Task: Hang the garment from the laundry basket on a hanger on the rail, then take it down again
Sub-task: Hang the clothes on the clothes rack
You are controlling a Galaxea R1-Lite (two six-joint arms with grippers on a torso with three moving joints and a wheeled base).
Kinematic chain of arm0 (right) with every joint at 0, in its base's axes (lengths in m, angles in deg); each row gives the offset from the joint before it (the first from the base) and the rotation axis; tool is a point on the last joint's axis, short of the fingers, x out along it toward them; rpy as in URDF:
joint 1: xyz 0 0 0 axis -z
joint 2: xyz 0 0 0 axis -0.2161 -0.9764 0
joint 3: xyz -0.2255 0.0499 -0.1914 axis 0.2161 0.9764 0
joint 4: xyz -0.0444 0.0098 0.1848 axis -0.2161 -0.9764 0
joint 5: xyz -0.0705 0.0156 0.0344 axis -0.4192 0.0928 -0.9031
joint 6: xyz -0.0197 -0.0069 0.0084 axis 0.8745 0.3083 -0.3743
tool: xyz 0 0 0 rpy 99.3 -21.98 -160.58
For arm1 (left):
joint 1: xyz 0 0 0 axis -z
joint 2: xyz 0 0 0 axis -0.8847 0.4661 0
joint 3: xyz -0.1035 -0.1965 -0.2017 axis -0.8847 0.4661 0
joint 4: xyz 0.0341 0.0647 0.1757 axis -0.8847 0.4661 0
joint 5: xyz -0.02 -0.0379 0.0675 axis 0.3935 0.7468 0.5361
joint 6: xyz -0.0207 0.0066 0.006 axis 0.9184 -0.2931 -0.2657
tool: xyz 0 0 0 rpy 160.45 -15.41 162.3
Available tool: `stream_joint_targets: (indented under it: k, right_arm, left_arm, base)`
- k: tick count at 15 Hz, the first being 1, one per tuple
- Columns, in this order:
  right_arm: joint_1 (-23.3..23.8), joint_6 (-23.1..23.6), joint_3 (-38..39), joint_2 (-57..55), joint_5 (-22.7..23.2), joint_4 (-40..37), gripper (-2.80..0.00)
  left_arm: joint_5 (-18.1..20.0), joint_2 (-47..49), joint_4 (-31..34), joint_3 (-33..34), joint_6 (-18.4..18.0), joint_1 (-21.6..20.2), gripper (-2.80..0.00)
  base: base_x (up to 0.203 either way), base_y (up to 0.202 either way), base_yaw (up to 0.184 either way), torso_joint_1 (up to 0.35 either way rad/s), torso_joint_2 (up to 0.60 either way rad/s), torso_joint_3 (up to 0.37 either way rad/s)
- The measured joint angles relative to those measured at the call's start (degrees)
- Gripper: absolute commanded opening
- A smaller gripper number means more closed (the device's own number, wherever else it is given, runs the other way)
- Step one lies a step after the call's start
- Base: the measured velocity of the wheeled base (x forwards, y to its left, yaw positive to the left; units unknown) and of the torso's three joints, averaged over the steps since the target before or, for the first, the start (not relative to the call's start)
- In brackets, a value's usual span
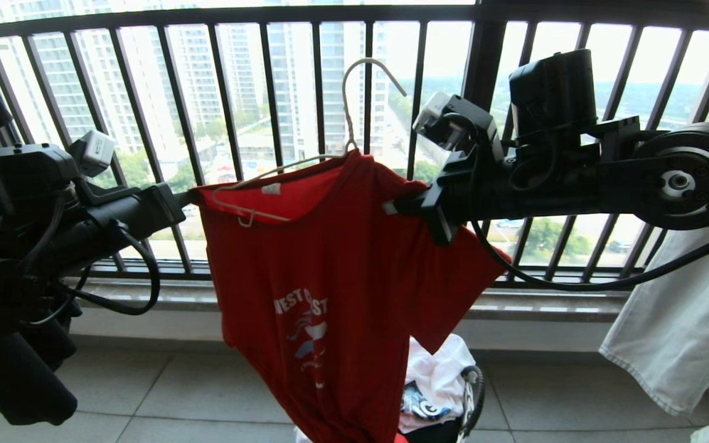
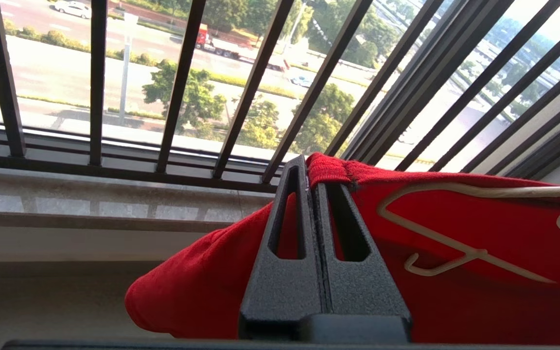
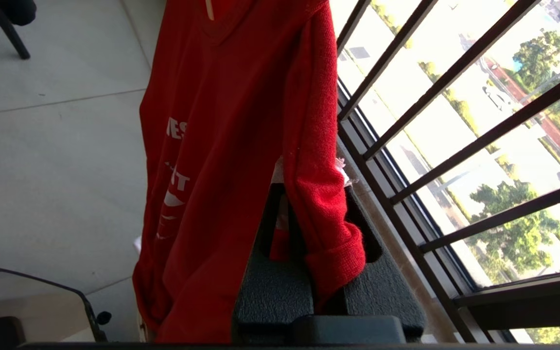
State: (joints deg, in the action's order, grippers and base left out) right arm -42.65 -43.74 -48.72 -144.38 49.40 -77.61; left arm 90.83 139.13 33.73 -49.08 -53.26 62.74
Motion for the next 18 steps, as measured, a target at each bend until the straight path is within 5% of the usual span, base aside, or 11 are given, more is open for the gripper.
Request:
stream_joint_targets:
  k: [10, 18]
  right_arm:
    - [3.08, -0.17, -1.82, -0.66, 0.14, -0.09, -2.8]
    - [3.24, 0.0, -3.25, -1.36, -0.42, -0.46, -2.8]
  left_arm:
    - [0.22, 1.23, 0.82, 0.53, -2.72, 0.0, -2.8]
    - [9.29, -1.35, 0.63, 2.79, -2.46, -2.74, -2.8]
  base:
    - [0.0, 0.0, 0.0, 0.0, 0.0, 0.0]
    - [0.0, 0.0, 0.0, 0.0, 0.0, 0.0]
